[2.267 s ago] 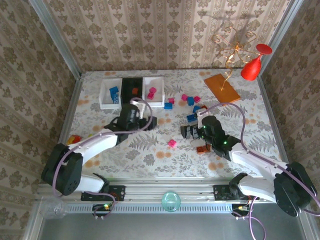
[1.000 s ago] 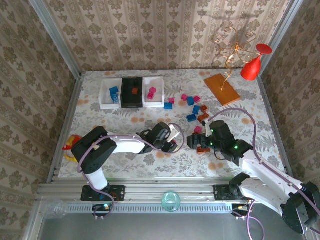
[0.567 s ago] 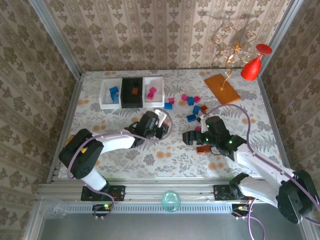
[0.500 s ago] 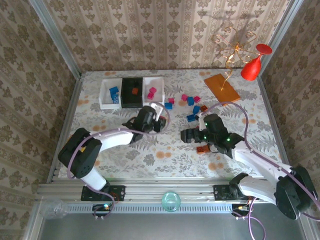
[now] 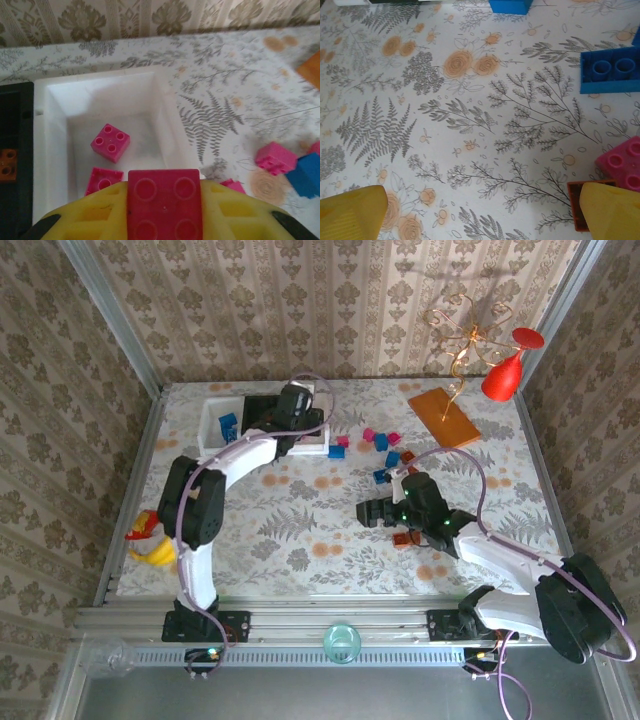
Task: Sort the legos into containers by color
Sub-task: Place the lego in the container.
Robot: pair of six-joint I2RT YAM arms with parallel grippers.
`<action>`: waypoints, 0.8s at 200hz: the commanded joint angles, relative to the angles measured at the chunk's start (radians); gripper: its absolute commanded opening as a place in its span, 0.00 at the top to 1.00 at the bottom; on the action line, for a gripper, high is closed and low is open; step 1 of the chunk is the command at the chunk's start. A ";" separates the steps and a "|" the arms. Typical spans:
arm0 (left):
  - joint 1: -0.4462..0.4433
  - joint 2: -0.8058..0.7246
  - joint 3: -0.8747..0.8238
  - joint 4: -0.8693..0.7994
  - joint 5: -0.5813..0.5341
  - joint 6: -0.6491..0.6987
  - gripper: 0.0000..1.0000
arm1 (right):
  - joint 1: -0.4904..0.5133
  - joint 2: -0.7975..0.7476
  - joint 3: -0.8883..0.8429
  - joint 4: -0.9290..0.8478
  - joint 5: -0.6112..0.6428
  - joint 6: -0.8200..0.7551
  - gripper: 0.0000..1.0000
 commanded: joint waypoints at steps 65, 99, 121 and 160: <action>0.007 0.115 0.215 -0.195 -0.044 0.029 0.37 | 0.003 -0.028 -0.007 0.000 0.208 0.010 0.00; -0.005 -0.144 -0.055 -0.069 0.010 0.009 0.22 | 0.003 0.079 0.120 -0.057 0.188 0.072 0.00; -0.014 -0.335 -0.298 0.050 0.090 -0.040 0.17 | 0.003 0.245 0.262 -0.093 0.206 0.085 0.01; -0.033 -0.586 -0.605 0.126 0.153 -0.111 0.16 | -0.036 0.542 0.534 -0.113 0.161 0.038 0.07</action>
